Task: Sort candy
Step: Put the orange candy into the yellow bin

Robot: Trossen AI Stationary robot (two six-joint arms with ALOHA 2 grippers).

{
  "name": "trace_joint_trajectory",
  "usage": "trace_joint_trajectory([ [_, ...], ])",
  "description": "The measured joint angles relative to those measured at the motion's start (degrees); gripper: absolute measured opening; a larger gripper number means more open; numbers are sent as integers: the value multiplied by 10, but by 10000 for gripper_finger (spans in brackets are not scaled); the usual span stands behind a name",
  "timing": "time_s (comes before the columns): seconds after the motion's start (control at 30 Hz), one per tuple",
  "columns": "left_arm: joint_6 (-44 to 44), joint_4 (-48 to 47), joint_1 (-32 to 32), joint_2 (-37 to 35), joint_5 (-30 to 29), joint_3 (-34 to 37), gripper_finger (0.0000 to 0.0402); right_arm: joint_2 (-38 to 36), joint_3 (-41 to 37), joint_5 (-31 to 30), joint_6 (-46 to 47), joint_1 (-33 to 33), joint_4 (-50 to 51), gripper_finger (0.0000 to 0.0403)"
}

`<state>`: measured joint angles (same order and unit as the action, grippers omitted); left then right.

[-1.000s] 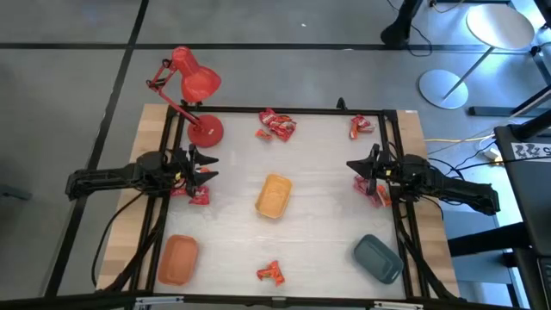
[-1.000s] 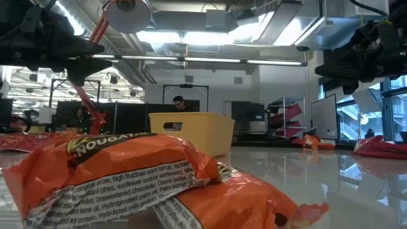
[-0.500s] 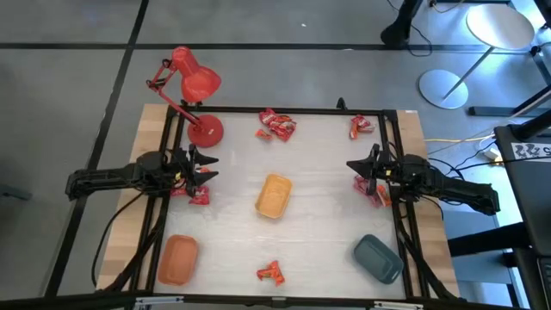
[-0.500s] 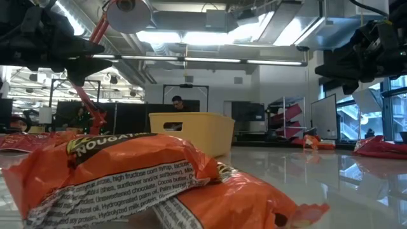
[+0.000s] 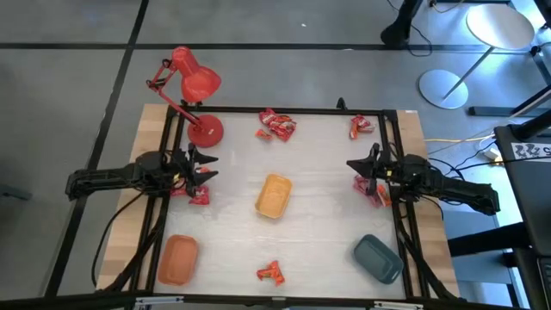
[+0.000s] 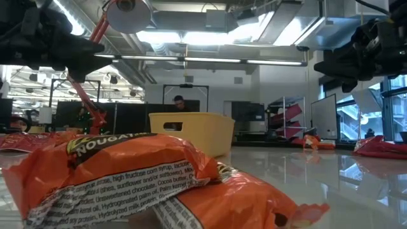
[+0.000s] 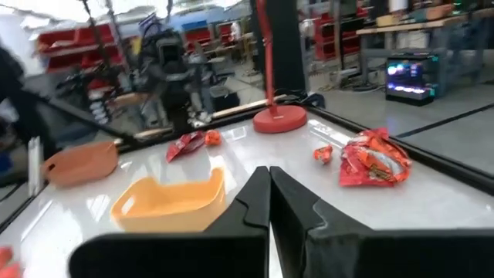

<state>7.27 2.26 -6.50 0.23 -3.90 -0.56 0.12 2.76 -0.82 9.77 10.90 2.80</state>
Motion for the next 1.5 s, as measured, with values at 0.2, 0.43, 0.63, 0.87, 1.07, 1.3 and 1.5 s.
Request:
trace_joint_trajectory([
  [0.2,-2,-9,0,3,9,-11,233,0,5,13,-12,0,-1,5],
  [0.43,-47,-84,0,48,9,-118,233,47,95,40,-27,0,28,5],
  [0.63,-65,-155,0,150,9,-246,233,147,221,44,-53,0,65,5],
  [0.87,-69,-232,0,278,9,-395,233,273,343,65,-80,0,86,5],
  [1.07,-77,-244,0,341,9,-479,233,344,405,94,-104,0,84,5],
  [1.3,-125,-236,0,376,9,-489,233,364,415,95,-116,0,107,5],
  [1.5,-165,-208,0,404,9,-489,233,364,415,95,-114,0,116,5],
])
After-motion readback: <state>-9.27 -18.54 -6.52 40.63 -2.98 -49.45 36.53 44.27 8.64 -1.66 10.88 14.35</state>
